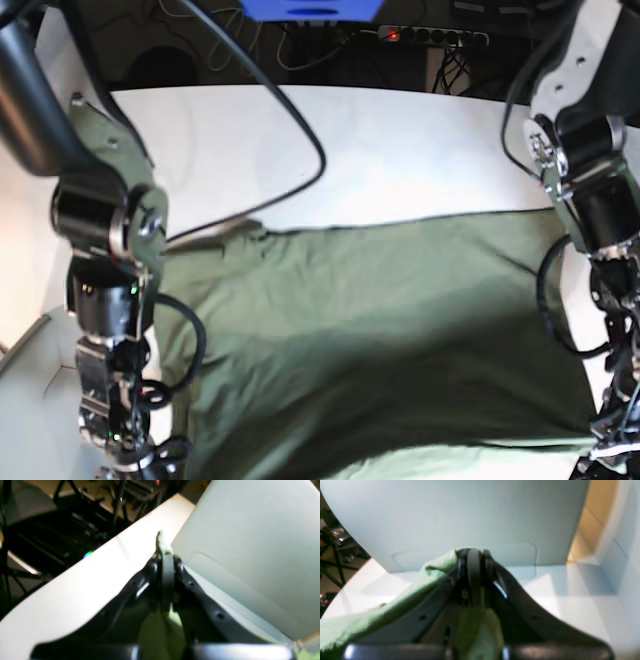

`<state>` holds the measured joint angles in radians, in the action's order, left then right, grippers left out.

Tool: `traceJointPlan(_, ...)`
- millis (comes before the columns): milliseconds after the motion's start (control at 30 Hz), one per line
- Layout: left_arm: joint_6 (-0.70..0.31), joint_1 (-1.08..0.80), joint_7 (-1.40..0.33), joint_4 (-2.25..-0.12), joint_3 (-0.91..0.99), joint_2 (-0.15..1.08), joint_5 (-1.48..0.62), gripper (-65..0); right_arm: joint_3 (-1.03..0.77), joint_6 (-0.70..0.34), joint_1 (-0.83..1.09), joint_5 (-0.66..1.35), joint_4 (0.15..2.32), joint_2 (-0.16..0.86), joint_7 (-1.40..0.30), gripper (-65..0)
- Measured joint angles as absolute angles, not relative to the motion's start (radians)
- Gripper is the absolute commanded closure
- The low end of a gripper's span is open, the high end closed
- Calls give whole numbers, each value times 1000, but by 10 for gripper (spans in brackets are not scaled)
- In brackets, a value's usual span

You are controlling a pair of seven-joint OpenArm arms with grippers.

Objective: Layout the t-shirt on the table in an organized manner, then fold the t-shirt properly
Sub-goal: 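Lift the t-shirt with both grippers, shake it out and lay it flat, then release the t-shirt and regrasp its edge with both grippers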

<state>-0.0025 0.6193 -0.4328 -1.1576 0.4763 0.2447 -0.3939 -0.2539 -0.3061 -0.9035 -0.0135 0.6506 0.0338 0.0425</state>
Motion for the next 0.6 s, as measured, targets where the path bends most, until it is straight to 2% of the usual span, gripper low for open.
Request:
traceJointPlan(33, -3, 629, -429, -1121, 476, 247, -395, -6, -254, -306, -916, -10, 624, 41, 49, 0)
traceJointPlan(100, 10, 654, -430, -1026, 476, 252, -389, -38, -255, -306, -941, -11, 558, 67, 39, -62)
traceJointPlan(233, 16, 710, -440, -912, 476, 247, -388, -198, -257, -303, -973, -12, 438, 94, 46, -260)
traceJointPlan(267, 15, 725, -436, -901, 476, 246, -390, -220, -254, -303, -974, -12, 430, 95, 41, -311)
traceJointPlan(367, 11, 747, -429, -876, 475, 247, -397, -221, -255, -302, -967, -11, 429, 105, 43, -410)
traceJointPlan(600, 3, 719, -435, -865, 475, 246, -404, -224, -255, -303, -908, -10, 438, 108, 51, -421)
